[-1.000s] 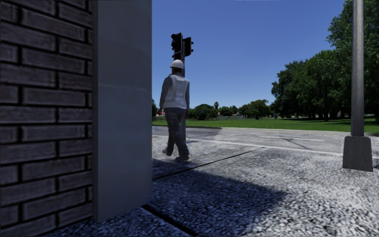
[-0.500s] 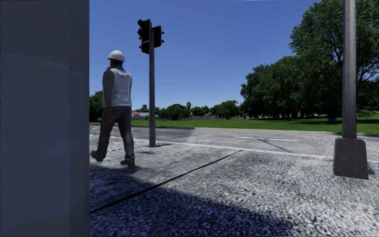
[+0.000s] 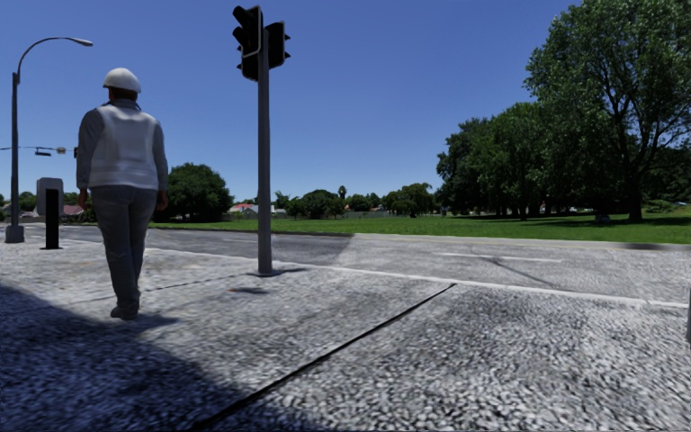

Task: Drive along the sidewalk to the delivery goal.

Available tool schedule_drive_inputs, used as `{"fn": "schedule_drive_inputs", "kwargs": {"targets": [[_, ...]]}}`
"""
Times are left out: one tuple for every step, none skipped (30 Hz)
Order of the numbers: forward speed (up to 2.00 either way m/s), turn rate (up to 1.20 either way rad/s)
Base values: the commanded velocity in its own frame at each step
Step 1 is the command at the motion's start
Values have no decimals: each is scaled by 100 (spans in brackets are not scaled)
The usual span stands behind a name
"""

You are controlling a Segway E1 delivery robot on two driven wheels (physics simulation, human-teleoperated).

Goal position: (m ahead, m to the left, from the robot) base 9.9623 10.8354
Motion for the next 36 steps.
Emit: {"fn": "schedule_drive_inputs", "kwargs": {"targets": [[142,0],[142,0],[142,0],[142,0],[142,0],[142,0],[135,0],[129,0],[129,0],[123,12],[119,25],[117,38],[117,38],[117,45],[116,49],[116,50],[116,50],[116,51],[116,51],[116,51],[116,51],[116,51],[116,51],[116,51],[116,51],[116,51],[116,51],[116,51],[116,51],[116,51],[116,51],[116,51],[116,51],[116,51],[116,51],[116,51]]}}
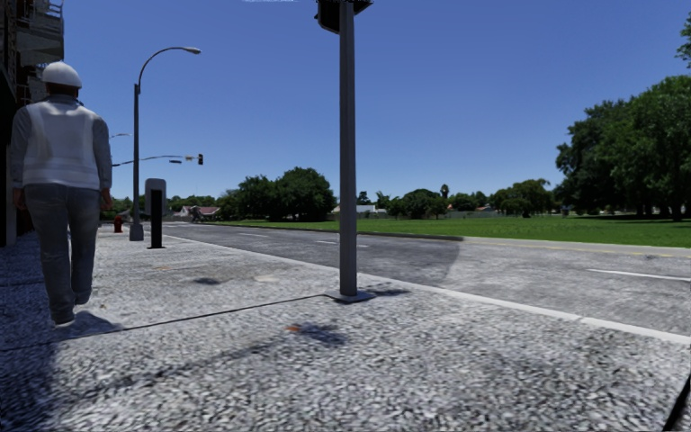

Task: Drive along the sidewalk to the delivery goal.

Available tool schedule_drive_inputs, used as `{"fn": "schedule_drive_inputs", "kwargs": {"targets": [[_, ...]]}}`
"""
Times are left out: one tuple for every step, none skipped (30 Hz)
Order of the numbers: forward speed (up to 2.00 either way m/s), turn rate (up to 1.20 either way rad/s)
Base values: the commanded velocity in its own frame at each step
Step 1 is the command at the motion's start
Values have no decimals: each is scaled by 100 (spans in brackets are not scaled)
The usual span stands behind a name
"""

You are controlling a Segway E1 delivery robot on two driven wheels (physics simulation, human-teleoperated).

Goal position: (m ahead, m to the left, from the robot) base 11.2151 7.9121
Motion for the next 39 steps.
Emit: {"fn": "schedule_drive_inputs", "kwargs": {"targets": [[116,51],[116,51],[116,51],[116,51],[116,51],[116,51],[116,51],[116,51],[116,51],[116,51],[116,51],[116,51],[116,51],[116,51],[116,51],[116,51],[116,51],[116,51],[116,51],[116,51],[116,51],[116,51],[116,51],[116,51],[116,51],[116,51],[115,51],[115,51],[115,51],[115,51],[115,51],[115,51],[115,51],[115,51],[115,51],[115,51],[115,51],[115,51],[115,51]]}}
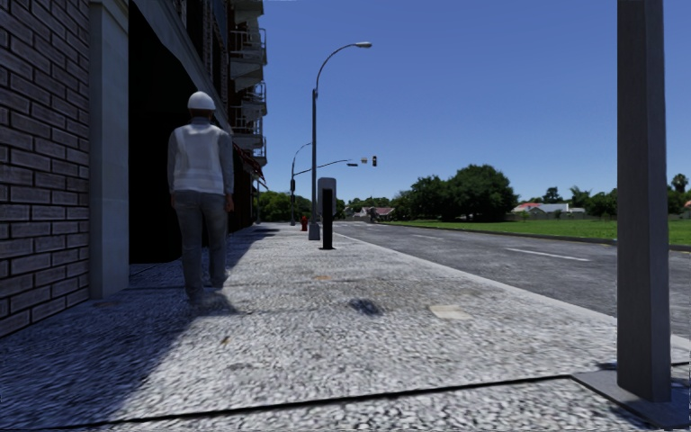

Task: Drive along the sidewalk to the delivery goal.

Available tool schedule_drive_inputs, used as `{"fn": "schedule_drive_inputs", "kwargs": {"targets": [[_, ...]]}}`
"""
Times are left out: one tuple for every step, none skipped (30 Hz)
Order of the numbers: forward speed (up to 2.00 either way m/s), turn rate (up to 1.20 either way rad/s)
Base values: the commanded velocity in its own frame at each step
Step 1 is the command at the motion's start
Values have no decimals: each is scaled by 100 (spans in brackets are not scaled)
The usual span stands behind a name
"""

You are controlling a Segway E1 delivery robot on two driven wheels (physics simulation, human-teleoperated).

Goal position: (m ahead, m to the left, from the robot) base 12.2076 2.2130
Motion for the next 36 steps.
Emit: {"fn": "schedule_drive_inputs", "kwargs": {"targets": [[115,51],[115,51],[115,51],[115,51],[115,51],[115,51],[115,51],[115,51],[115,51],[115,51],[115,51],[115,51],[114,51],[114,51],[113,51],[110,51],[110,51],[110,51],[109,49],[109,47],[109,41],[109,41],[109,25],[109,15],[109,2],[109,2],[109,0],[109,0],[109,0],[109,0],[109,0],[109,0],[109,0],[109,0],[110,0],[114,0]]}}
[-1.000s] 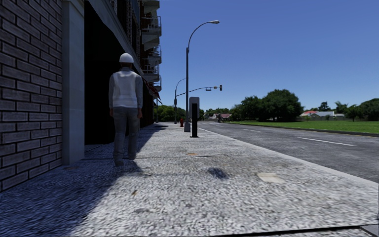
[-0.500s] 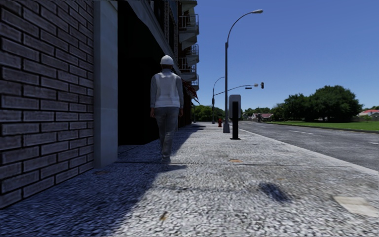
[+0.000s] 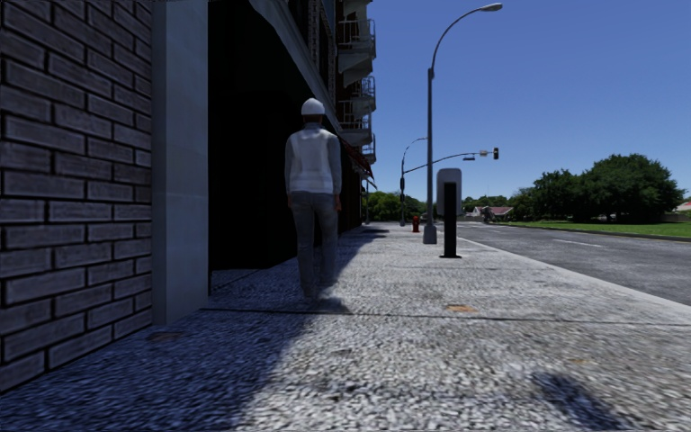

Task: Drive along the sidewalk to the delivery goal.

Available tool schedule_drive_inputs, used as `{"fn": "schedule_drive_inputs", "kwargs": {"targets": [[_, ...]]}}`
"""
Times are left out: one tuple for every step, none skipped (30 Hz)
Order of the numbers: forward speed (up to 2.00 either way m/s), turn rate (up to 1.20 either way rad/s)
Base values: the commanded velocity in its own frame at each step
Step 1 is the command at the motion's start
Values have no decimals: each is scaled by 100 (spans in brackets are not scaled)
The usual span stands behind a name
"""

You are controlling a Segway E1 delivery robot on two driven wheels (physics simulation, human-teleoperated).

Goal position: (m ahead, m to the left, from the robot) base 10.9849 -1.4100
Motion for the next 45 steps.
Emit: {"fn": "schedule_drive_inputs", "kwargs": {"targets": [[114,0],[117,0],[119,0],[119,0],[119,0],[120,0],[124,0],[126,0],[126,0],[127,0],[127,0],[127,0],[127,0],[127,0],[127,0],[127,0],[127,0],[126,0],[125,0],[125,0],[125,0],[125,0],[125,0],[125,0],[125,0],[125,0],[125,0],[125,0],[125,0],[124,0],[122,0],[122,0],[119,0],[117,0],[116,-2],[116,-2],[115,-13],[115,-23],[115,-25],[115,-26],[115,-26],[115,-26],[115,-26],[115,-26],[115,-26]]}}
